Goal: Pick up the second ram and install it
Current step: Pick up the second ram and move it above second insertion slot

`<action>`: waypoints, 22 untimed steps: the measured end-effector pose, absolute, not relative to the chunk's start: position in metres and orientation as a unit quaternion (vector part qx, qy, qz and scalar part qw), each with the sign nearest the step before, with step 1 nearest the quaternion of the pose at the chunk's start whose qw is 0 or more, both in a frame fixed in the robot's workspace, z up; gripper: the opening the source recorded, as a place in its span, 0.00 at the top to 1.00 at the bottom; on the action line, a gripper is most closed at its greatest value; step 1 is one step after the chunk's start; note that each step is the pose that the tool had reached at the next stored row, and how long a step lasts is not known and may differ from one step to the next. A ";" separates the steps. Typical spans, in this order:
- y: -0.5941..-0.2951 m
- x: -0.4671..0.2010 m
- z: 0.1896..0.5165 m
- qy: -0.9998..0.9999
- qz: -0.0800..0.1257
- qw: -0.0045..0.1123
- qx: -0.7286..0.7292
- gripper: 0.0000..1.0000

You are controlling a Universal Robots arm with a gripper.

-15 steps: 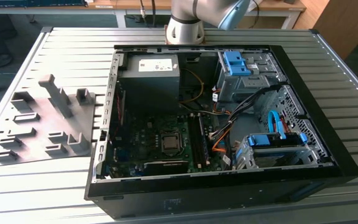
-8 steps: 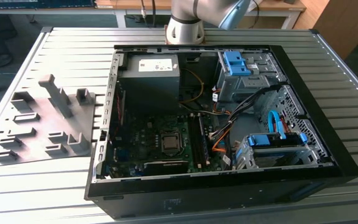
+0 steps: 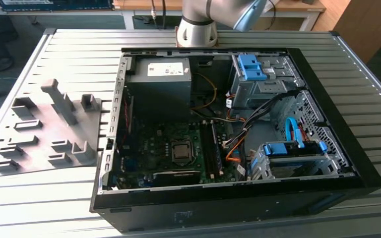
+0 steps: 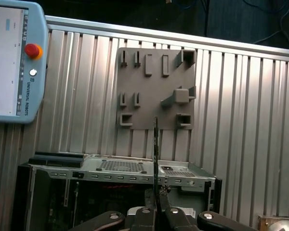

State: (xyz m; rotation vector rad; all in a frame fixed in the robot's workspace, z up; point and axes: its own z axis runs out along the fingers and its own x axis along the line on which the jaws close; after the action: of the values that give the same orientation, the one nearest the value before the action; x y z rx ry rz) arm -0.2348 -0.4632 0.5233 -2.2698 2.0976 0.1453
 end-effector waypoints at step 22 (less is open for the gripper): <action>-0.463 -0.175 0.519 0.678 0.047 0.023 -0.733 0.86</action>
State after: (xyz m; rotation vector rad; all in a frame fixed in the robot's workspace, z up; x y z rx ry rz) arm -0.1755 -0.4632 0.5189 -2.2702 2.0980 0.1462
